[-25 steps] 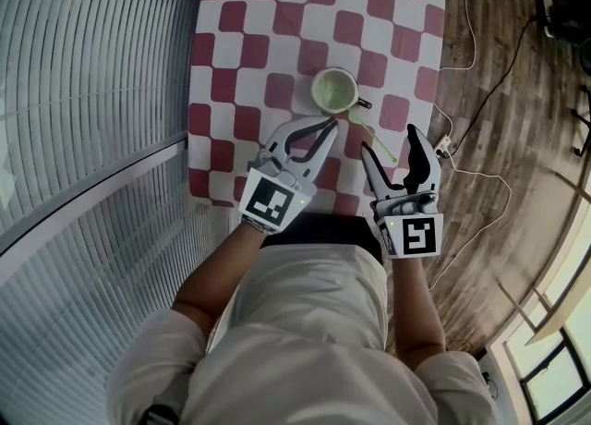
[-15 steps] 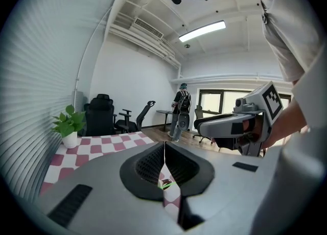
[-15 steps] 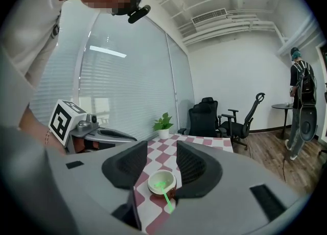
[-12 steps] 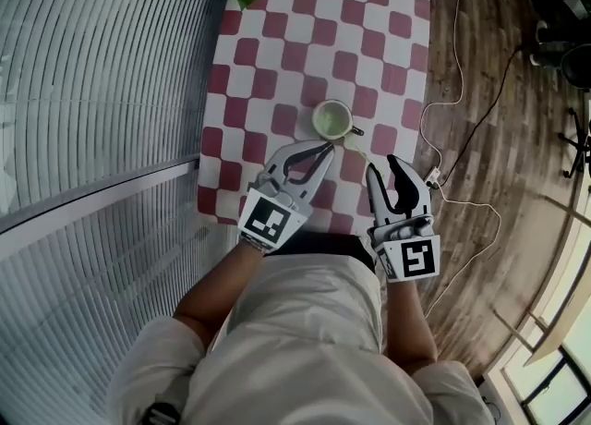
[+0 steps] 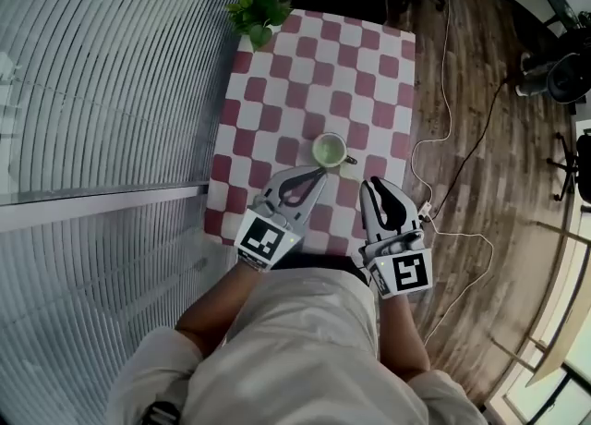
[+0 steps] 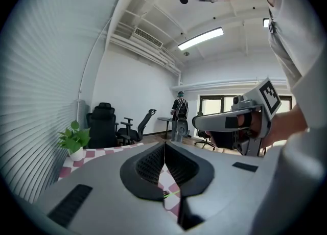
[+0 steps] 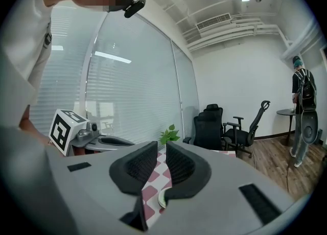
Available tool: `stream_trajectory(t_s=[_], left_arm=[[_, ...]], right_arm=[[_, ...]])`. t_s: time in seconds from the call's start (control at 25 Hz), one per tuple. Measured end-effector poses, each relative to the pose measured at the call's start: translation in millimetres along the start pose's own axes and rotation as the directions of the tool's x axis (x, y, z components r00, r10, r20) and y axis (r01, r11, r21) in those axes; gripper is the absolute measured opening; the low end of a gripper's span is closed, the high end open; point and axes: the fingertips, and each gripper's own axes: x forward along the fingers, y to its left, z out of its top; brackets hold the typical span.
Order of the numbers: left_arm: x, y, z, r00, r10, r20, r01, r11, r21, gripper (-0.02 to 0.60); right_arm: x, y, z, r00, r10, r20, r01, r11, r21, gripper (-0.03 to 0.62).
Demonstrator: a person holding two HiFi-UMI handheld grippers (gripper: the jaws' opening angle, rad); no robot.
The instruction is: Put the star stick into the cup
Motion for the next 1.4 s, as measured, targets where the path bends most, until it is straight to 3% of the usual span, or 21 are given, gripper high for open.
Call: stream_trajectory(t_s=[0.72, 0.92, 1.4], left_arm=[[-35.8, -20.5, 66.0, 0.999, -0.017, 0.029, 0.017, 1.0, 0.021, 0.031], [-47.6, -28.0, 94.0, 0.995, -0.024, 0.097, 0.021, 0.999, 0.03, 0.031], [-61.6, -43.1, 134.9, 0.988, -0.027, 0.152, 0.017, 0.998, 0.067, 0.031]], right_arm=[[-8.9, 46.6, 67.6, 0.998, 0.056, 0.025, -0.054, 0.997, -0.046, 0.054], [-15.8, 52.9, 78.9, 0.997, 0.068, 0.029, -0.066, 0.996, -0.063, 0.051], [-35.6, 57.5, 125.5, 0.991, 0.097, 0.088, -0.091, 0.993, -0.077, 0.041]])
